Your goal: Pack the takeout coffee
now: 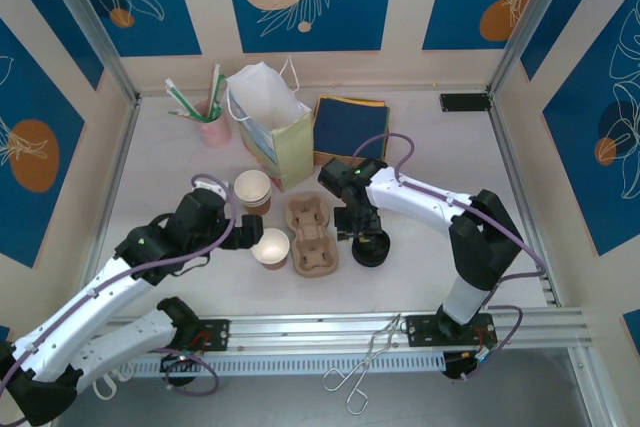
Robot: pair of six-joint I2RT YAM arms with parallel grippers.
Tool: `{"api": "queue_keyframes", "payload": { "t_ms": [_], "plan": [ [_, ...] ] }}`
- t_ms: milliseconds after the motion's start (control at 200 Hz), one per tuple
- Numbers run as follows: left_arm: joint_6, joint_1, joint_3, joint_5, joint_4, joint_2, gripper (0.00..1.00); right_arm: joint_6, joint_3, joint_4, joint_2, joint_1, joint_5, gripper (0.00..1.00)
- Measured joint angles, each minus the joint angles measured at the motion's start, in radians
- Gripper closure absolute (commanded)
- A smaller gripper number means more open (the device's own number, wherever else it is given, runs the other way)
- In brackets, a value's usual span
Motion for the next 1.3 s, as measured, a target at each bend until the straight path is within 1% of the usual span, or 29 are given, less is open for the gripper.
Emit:
{"api": "queue_keyframes", "payload": {
  "t_ms": [220,310,750,845,970,1025,1070,1115,1170,1300],
  "plan": [
    [0.018,0.000,-0.002,-0.005,0.000,-0.005,0.00,0.000,0.000,-0.022,0.023,-0.011,-0.006,0.65],
    [0.018,0.000,-0.002,-0.006,0.000,-0.005,0.00,0.002,0.000,-0.026,0.027,-0.013,-0.009,0.69],
    [0.024,0.000,-0.008,-0.005,0.002,-0.011,0.00,0.000,0.000,-0.029,0.061,-0.017,-0.019,0.70],
    [0.024,0.000,-0.010,-0.006,0.002,-0.011,0.00,0.000,0.000,-0.029,0.065,-0.017,-0.019,0.72],
    [0.024,0.000,-0.010,-0.006,0.002,-0.011,0.00,-0.004,0.000,-0.029,0.070,-0.017,-0.019,0.81],
    [0.024,0.000,-0.011,-0.006,0.002,-0.011,0.00,-0.002,0.000,-0.029,0.070,-0.017,-0.019,0.82],
    [0.024,0.000,-0.011,-0.006,0.002,-0.011,0.00,-0.003,0.000,-0.029,0.070,-0.017,-0.019,0.85],
    [0.024,0.000,-0.011,-0.006,0.002,-0.011,0.00,-0.002,0.000,-0.029,0.070,-0.017,-0.019,0.86],
    [0.024,0.000,-0.011,-0.006,0.002,-0.011,0.00,-0.005,0.000,-0.030,0.069,-0.017,-0.018,0.91],
    [0.024,0.000,-0.011,-0.008,0.002,-0.011,0.00,-0.003,0.000,-0.034,0.066,-0.017,-0.018,0.91]
  ]
}}
